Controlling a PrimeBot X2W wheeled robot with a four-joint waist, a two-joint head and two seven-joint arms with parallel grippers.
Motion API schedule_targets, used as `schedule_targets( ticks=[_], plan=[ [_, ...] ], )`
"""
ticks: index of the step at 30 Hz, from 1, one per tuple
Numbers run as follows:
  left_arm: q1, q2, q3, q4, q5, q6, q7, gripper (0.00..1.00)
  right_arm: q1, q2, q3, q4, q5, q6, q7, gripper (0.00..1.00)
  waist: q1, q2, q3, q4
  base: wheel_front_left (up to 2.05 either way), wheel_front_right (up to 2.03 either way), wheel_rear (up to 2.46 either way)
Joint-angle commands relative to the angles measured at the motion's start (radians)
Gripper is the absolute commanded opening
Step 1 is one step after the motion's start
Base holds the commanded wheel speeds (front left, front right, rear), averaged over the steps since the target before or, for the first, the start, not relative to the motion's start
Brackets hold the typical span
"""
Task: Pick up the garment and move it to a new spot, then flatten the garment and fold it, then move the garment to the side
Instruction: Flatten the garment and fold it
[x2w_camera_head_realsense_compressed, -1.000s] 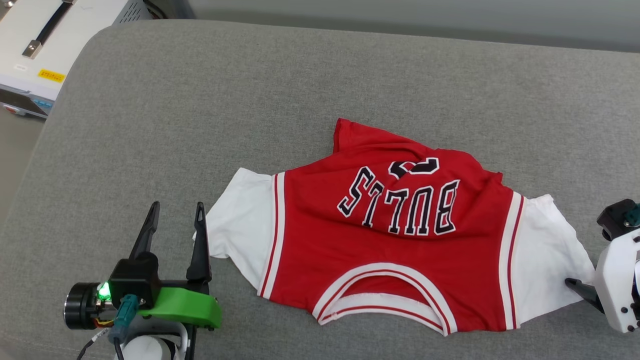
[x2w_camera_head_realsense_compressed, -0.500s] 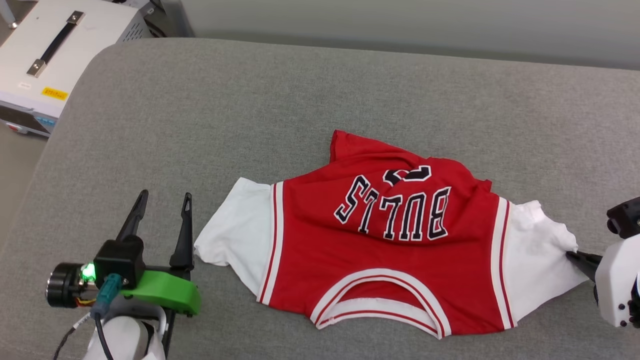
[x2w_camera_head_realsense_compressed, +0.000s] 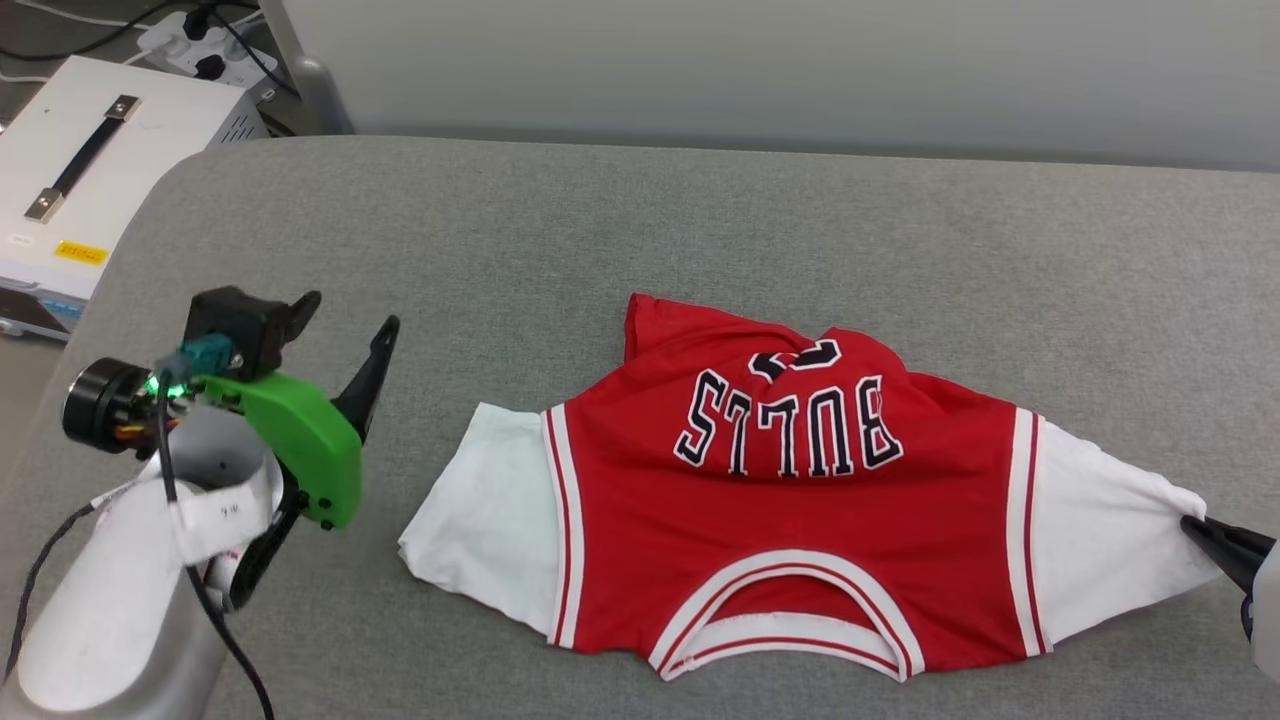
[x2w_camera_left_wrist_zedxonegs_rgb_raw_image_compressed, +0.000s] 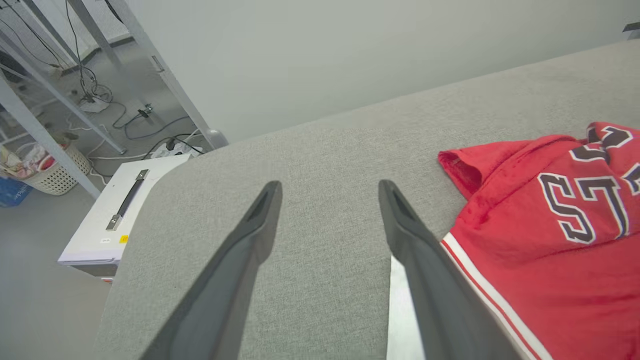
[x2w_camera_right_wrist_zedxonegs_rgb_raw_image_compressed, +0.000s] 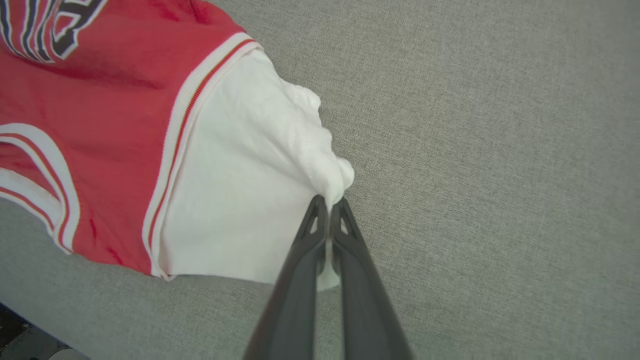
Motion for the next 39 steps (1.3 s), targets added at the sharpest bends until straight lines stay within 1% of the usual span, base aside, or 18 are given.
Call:
schedule_targets(
  ticks=[1,4,6,8,10,12,14,18,24,32,36,37,38,39],
  plan=[
    [-0.032,0.016,-0.022,-0.005,-0.043,-0.006,0.067,1.00,0.013,0.005,-0.011,-0.006,-0.010,-0.001,0.006,0.00,0.0000,0.0000,-0.002,-0.006,0.00,0.00,0.00],
    [-0.074,0.053,-0.086,-0.024,-0.146,-0.009,0.262,1.00,0.020,0.016,-0.027,-0.018,-0.022,-0.001,0.018,0.00,0.0000,0.0000,-0.001,-0.012,0.00,0.00,0.00],
    [-0.095,0.077,-0.134,-0.045,-0.224,-0.010,0.370,1.00,0.022,0.023,-0.035,-0.025,-0.029,-0.001,0.025,0.00,0.0000,0.0000,0.002,-0.014,0.00,0.00,0.00],
    [-0.110,0.099,-0.174,-0.055,-0.294,-0.010,0.456,1.00,0.022,0.029,-0.041,-0.033,-0.036,-0.001,0.031,0.00,0.0000,0.0000,0.006,-0.016,0.00,0.00,0.00],
    [-0.121,0.115,-0.207,-0.053,-0.355,-0.010,0.519,1.00,0.019,0.036,-0.046,-0.040,-0.044,-0.001,0.036,0.00,0.0000,0.0000,0.013,-0.018,0.00,0.00,0.00],
    [-0.131,0.131,-0.236,-0.038,-0.389,-0.010,0.558,1.00,0.013,0.043,-0.048,-0.048,-0.050,-0.001,0.042,0.00,0.0000,0.0000,0.022,-0.021,0.00,0.00,0.00],
    [-0.136,0.141,-0.264,-0.014,-0.408,-0.010,0.580,1.00,0.006,0.049,-0.048,-0.055,-0.054,-0.001,0.048,0.00,0.0000,0.0000,0.032,-0.025,0.00,0.00,0.00],
    [-0.139,0.141,-0.309,0.054,-0.436,-0.010,0.590,1.00,-0.013,0.055,-0.047,-0.065,-0.061,-0.001,0.054,0.00,0.0000,0.0000,0.054,-0.034,0.00,0.00,0.00],
    [-0.150,0.139,-0.404,0.141,-0.435,-0.010,0.575,1.00,-0.042,0.059,-0.030,-0.074,-0.069,-0.001,0.063,0.00,0.0000,0.0000,0.085,-0.050,0.00,0.00,0.00],
    [-0.158,0.128,-0.519,0.253,-0.469,-0.010,0.544,1.00,-0.078,0.064,-0.004,-0.077,-0.072,-0.001,0.065,0.00,0.0000,0.0000,0.117,-0.066,0.00,0.00,0.00],
    [-0.160,0.133,-0.584,0.289,-0.476,-0.010,0.539,1.00,-0.088,0.066,0.006,-0.076,-0.069,-0.001,0.064,0.00,0.0000,0.0000,0.125,-0.071,0.00,0.00,0.00],
    [-0.161,0.133,-0.593,0.295,-0.480,-0.010,0.532,0.83,-0.090,0.066,0.008,-0.075,-0.068,-0.001,0.064,0.00,0.0000,0.0000,0.126,-0.071,0.00,0.00,0.00],
    [-0.161,0.133,-0.606,0.300,-0.490,-0.010,0.528,0.15,-0.092,0.066,0.010,-0.074,-0.067,-0.001,0.063,0.00,0.0000,0.0000,0.126,-0.071,0.00,0.00,0.00],
    [-0.160,0.134,-0.617,0.303,-0.498,-0.010,0.525,0.00,-0.094,0.067,0.011,-0.073,-0.066,-0.001,0.062,0.00,0.0000,0.0000,0.125,-0.071,0.00,0.00,0.00]
  ],
)
